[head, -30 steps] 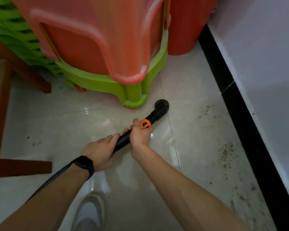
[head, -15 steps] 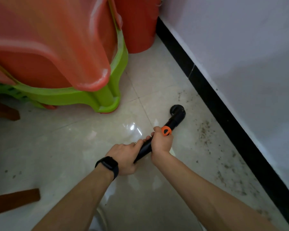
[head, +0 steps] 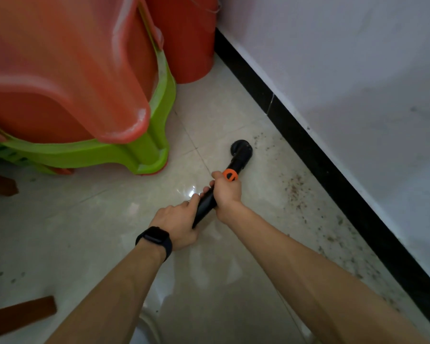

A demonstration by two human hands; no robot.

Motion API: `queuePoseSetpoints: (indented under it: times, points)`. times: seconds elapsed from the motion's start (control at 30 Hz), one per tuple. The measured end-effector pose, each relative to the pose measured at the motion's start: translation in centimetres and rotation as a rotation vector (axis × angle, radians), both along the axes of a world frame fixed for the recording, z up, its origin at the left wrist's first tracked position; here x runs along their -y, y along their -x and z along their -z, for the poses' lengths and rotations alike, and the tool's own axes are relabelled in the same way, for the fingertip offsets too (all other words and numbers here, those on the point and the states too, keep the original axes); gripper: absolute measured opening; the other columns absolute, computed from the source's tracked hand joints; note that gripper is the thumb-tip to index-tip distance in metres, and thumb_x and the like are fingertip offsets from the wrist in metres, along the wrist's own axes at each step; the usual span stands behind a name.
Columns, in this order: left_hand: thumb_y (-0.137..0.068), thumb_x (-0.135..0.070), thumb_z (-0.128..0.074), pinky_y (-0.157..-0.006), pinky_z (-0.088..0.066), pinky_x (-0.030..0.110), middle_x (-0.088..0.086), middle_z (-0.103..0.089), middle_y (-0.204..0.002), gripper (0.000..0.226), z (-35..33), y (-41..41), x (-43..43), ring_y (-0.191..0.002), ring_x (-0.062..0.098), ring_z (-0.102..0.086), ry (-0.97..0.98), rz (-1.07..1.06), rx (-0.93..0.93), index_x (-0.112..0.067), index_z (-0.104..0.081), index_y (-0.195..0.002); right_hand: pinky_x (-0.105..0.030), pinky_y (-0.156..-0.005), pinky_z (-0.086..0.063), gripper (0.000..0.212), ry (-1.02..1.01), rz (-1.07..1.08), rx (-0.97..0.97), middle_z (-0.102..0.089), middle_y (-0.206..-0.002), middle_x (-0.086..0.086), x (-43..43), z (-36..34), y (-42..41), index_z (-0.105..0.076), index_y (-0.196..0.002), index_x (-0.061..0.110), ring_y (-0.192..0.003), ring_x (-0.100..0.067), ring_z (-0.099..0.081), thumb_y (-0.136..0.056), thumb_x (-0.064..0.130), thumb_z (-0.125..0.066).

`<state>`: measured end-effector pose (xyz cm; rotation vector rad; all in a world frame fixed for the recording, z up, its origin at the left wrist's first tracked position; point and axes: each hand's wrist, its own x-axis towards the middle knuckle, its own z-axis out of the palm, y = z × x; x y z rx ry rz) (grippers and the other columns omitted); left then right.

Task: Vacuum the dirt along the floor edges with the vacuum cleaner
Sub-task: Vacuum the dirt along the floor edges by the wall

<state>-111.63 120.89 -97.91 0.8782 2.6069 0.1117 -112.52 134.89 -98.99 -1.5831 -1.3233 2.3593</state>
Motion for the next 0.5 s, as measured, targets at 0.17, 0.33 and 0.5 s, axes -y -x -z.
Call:
queuePoseSetpoints:
  times: [0.17,0.33,0.5]
  points:
    - [-0.083,-0.036,-0.057,-0.060,-0.034,0.033,0.001,-0.060,-0.111,0.053,0.3,0.4,-0.7,-0.088,0.031,-0.064,-0.008,-0.028,-0.010,-0.028,-0.028,-0.127,-0.043,-0.065,-0.063,0.021,-0.116,0.029,0.061,-0.055,-0.041,0.006,-0.1,0.4,0.9,-0.057,-0.106,0.005,-0.039,-0.017,-0.059,-0.091,0.019,-0.059]
    - [-0.088,-0.038,-0.054,-0.061,-0.037,0.033,0.001,-0.060,-0.111,0.047,0.9,-0.2,-2.6,-0.092,0.026,-0.061,-0.077,-0.018,0.002,-0.025,-0.031,-0.126,-0.034,-0.055,-0.055,0.015,-0.114,0.094,0.043,-0.054,-0.046,0.005,-3.3,0.7,0.8,-0.058,-0.103,0.006,-0.039,-0.016,-0.056,-0.092,0.014,-0.063]
    - [-0.088,-0.038,-0.054,-0.058,-0.035,0.033,0.002,-0.062,-0.102,0.041,1.3,0.0,-4.4,-0.088,0.025,-0.058,-0.086,-0.007,0.015,-0.024,-0.031,-0.119,-0.030,-0.048,-0.050,0.009,-0.071,0.095,0.030,-0.051,-0.057,-0.001,-5.3,0.5,0.9,-0.054,-0.088,0.010,-0.040,-0.017,-0.049,-0.090,0.008,-0.063]
